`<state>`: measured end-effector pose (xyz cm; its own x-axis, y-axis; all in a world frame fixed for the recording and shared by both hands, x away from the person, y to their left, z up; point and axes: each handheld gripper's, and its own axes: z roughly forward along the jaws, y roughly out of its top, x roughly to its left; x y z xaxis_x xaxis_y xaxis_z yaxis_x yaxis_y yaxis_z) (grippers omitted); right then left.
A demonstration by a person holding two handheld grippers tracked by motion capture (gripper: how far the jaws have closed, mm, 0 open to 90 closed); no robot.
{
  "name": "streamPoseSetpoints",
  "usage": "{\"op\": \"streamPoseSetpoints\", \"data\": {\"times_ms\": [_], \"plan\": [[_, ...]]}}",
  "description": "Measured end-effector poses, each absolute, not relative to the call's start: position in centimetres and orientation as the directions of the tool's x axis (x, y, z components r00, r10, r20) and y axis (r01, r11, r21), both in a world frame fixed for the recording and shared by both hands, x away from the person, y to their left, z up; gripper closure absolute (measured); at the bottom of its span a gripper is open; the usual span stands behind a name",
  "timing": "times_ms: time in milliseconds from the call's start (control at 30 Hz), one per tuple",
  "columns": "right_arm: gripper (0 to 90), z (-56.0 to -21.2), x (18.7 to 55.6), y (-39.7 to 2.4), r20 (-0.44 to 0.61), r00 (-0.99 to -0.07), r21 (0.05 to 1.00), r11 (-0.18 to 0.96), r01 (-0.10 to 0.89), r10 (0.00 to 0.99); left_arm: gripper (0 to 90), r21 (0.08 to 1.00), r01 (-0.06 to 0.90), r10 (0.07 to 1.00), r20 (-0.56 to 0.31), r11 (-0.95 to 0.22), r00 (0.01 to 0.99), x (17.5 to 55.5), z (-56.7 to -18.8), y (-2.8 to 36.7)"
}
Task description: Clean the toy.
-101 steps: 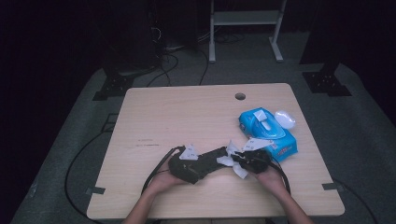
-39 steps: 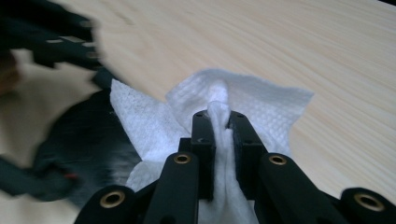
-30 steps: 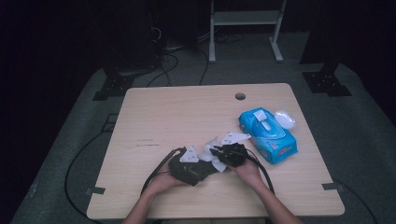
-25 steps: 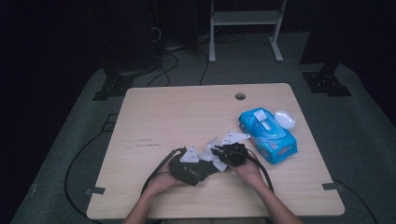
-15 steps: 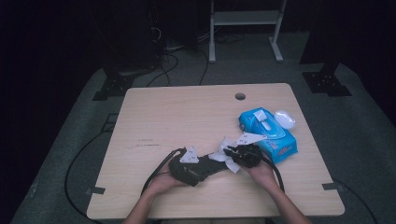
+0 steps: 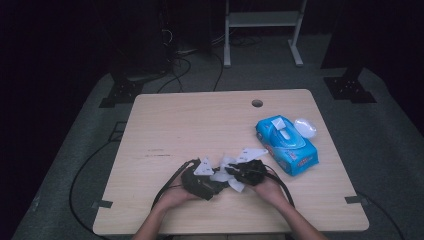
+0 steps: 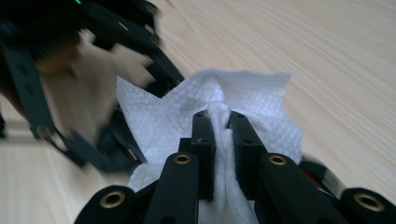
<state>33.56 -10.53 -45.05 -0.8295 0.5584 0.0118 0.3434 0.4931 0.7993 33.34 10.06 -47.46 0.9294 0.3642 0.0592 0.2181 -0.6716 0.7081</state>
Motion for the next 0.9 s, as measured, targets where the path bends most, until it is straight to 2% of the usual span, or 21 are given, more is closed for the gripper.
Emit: {"op": "streamPoseSetpoints", "data": {"times_ms": [100, 300, 600, 700, 900], "plan": [[81.4, -45.1, 34.1, -9.0, 0.020, -0.835, 0.807, 0.484, 0.339, 0.550, 23.7, 0.710, 0.218, 0.364, 0.058, -0.670, 0.930, 33.3, -47.5, 10.1], [81.5, -45.1, 34.8, -10.6, 0.032, -0.784, 0.810, 0.443, 0.384, 0.620, 23.7, 0.711, 0.218, 0.364, 0.057, -0.668, 0.930, 33.4, -47.5, 10.1], [81.2, -45.4, 32.4, -7.3, 0.027, -0.891, 0.798, 0.527, 0.293, 0.453, 23.8, 0.710, 0.218, 0.364, 0.058, -0.670, 0.930, 33.3, -47.5, 10.1], [81.2, -45.1, 32.7, -8.9, -0.023, -0.865, 0.789, 0.540, 0.293, 0.502, 23.8, 0.713, 0.218, 0.364, 0.056, -0.667, 0.930, 33.4, -47.5, 10.1], [81.4, -45.0, 33.0, -13.9, -0.039, -0.802, 0.786, 0.513, 0.344, 0.597, 23.7, 0.712, 0.218, 0.364, 0.057, -0.667, 0.930, 33.5, -47.5, 10.2]]}}
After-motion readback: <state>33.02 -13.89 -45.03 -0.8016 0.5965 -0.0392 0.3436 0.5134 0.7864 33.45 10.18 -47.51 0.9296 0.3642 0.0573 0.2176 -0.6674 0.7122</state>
